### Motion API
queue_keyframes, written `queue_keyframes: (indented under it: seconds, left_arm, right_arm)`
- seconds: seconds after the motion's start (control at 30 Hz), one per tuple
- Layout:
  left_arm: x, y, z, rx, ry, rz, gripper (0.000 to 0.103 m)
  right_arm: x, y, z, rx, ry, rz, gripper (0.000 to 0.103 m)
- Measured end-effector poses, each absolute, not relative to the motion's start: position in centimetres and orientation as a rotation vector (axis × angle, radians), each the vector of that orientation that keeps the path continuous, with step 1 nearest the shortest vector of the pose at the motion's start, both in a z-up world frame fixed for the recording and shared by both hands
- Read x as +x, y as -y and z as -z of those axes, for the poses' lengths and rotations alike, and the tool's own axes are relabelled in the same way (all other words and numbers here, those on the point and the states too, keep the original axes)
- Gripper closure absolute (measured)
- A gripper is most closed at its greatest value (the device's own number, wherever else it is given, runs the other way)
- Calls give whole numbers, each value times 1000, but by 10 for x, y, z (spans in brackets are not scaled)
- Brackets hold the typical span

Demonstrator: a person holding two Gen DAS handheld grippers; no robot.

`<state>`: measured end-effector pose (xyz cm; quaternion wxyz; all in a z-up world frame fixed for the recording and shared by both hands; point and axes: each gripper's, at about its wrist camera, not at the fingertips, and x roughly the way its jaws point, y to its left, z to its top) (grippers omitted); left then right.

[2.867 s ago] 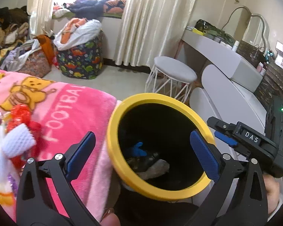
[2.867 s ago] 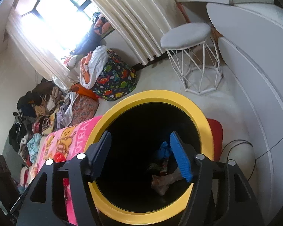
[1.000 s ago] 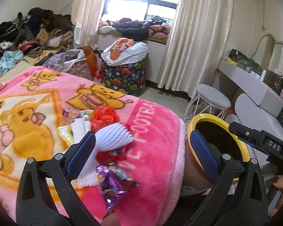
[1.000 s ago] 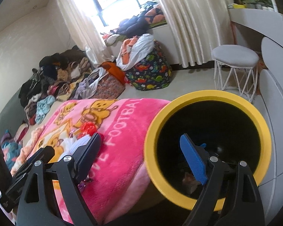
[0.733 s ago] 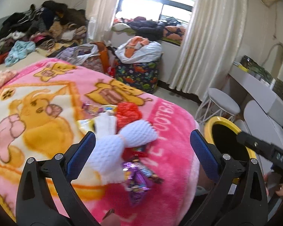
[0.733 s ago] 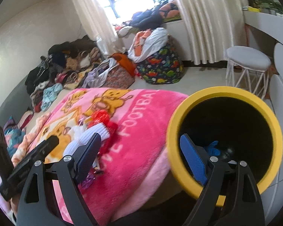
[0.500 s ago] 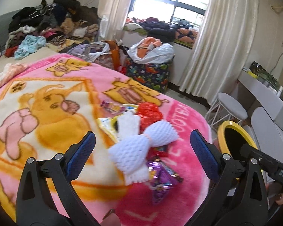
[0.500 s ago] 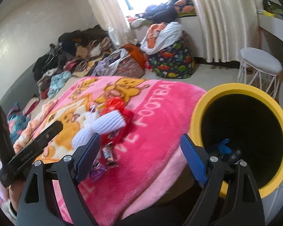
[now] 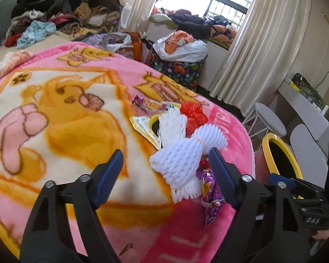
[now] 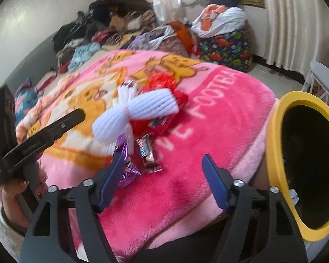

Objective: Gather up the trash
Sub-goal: 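Grasp the white foam net with the left tool while the right tool grasps the brown candy bar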

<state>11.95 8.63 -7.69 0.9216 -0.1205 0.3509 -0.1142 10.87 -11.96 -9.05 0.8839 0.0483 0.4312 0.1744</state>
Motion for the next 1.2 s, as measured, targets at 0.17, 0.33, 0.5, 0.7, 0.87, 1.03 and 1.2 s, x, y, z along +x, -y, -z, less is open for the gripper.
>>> queue_keyframes:
  seconds: [0.17, 0.33, 0.5, 0.7, 0.87, 1.03, 1.2]
  left_arm:
    - [127, -83, 87, -268, -758, 277, 34]
    - [138, -74, 94, -243, -791, 291, 34]
    - [145, -66, 100, -205, -813, 294, 42]
    - [147, -60, 104, -186, -821, 304, 56]
    - [146, -58, 104, -185, -817, 311, 72]
    - [140, -61, 98, -198, -793, 311, 82]
    - [133, -63, 87, -223, -761, 317, 85]
  right_arm:
    - [120, 105, 106, 41, -975, -393, 43]
    - [136, 94, 123, 18, -1053, -407, 52]
    - [151, 84, 138, 4, -1113, -420, 74]
    - [148, 90, 141, 36, -1119, -454, 84]
    - [142, 97, 139, 68, -1109, -459, 84]
    - [136, 104, 136, 103, -1089, -463, 84]
    - [130, 111, 131, 133, -1066, -464, 85]
